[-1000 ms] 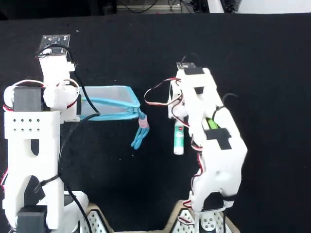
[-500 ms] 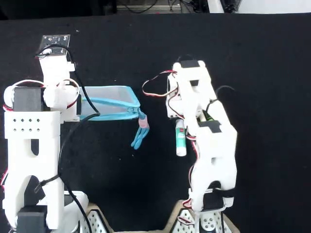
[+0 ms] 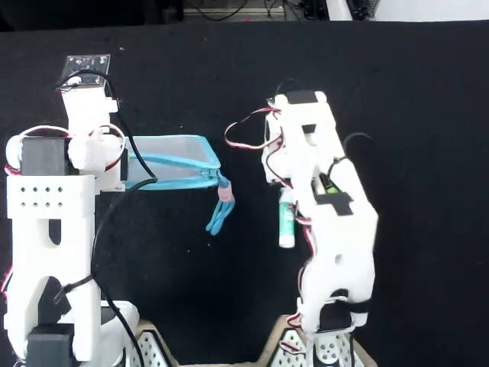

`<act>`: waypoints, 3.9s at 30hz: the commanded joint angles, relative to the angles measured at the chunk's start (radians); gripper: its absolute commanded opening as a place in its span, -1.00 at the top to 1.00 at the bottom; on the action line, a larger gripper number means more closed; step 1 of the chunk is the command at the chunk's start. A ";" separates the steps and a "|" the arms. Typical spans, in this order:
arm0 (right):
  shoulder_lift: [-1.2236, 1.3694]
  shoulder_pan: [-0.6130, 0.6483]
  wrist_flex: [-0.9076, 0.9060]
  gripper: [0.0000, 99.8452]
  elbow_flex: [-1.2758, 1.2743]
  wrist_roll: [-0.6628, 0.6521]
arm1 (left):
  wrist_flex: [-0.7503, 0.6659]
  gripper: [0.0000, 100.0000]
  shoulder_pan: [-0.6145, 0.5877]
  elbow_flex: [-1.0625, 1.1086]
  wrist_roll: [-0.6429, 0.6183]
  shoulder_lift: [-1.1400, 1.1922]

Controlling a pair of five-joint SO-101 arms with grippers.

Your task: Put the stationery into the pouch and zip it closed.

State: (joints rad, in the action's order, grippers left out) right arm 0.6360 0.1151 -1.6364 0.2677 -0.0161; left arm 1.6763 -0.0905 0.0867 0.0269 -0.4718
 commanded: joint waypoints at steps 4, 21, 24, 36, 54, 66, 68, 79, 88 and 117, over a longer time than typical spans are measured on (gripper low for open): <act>-0.321 -0.012 0.215 0.73 -0.277 -0.003 | -0.012 0.94 0.007 0.005 -0.014 0.006; -0.171 -0.017 0.176 0.75 -0.203 0.000 | -0.012 0.94 0.007 0.005 -0.014 0.008; -0.168 -0.023 0.114 0.97 -0.145 -0.002 | -0.012 0.94 0.007 0.005 -0.014 0.008; -0.331 -0.038 0.143 0.98 -0.240 -0.003 | -0.012 0.94 0.007 0.005 -0.014 0.008; -0.843 -0.040 0.411 0.98 -0.662 0.000 | -0.006 0.94 0.008 0.007 -0.014 0.008; -1.001 0.058 0.450 0.98 -0.751 0.000 | -0.008 0.94 0.015 0.005 -0.014 0.008; -1.056 0.066 0.480 0.98 -0.791 0.000 | -0.009 0.94 0.015 0.005 -0.014 0.008; -1.326 0.195 0.493 0.98 -0.839 0.000 | -0.006 0.94 0.007 0.007 -0.014 0.008; -1.492 0.339 0.496 0.98 -0.843 0.000 | -0.005 0.94 0.007 0.007 -0.014 0.008; -1.965 0.637 1.369 0.98 -1.334 -0.002 | -0.011 0.94 0.007 0.031 -0.014 0.000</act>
State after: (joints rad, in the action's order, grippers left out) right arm -1.2973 0.7411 -0.3721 -1.0533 -0.0130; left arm 1.6732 -0.0875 0.1066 0.0269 -0.4733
